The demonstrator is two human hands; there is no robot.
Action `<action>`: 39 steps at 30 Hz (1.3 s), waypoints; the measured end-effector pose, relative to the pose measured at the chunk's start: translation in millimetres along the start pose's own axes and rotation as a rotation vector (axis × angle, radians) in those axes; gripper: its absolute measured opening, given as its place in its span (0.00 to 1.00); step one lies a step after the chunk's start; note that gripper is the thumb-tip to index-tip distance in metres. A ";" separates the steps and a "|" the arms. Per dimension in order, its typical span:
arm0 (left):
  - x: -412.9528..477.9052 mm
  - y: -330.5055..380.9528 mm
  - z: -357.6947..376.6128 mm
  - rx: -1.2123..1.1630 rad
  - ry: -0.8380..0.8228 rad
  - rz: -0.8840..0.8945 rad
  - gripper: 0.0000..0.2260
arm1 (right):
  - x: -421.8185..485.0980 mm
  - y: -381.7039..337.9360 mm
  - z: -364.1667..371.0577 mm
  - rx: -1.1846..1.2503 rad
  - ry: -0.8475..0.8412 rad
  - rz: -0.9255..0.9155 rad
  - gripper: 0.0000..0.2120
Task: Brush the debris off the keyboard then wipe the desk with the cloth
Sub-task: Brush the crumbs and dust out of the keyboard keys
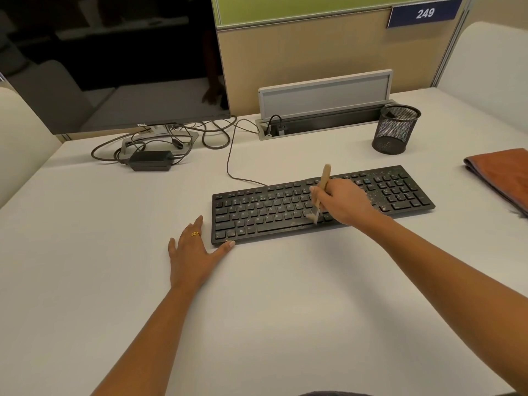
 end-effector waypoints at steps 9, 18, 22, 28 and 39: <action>-0.2 -0.3 0.1 -0.009 0.000 -0.002 0.40 | -1.1 1.1 -3.0 -0.004 0.031 0.012 0.19; 0.1 0.2 0.1 -0.012 -0.003 -0.007 0.41 | -1.4 -1.5 -5.7 -0.106 0.058 -0.044 0.20; -0.7 -0.5 0.1 -0.017 -0.003 -0.011 0.41 | 1.1 -4.9 -6.3 -0.028 0.066 -0.054 0.22; 0.1 0.2 -0.1 -0.009 -0.002 -0.007 0.41 | -2.5 -5.4 -6.8 -0.144 0.066 -0.072 0.21; -1.2 0.7 -0.1 -0.034 0.001 -0.012 0.40 | -0.7 -0.1 -7.0 0.087 -0.013 -0.049 0.20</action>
Point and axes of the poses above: each hand's wrist, its own x-axis towards the middle knuckle, its own z-axis out of the palm, y = z × x, the point moved 4 cm from there along x, towards the middle knuckle, and after that the axes turned 10 degrees about z, right-handed, at the moved point
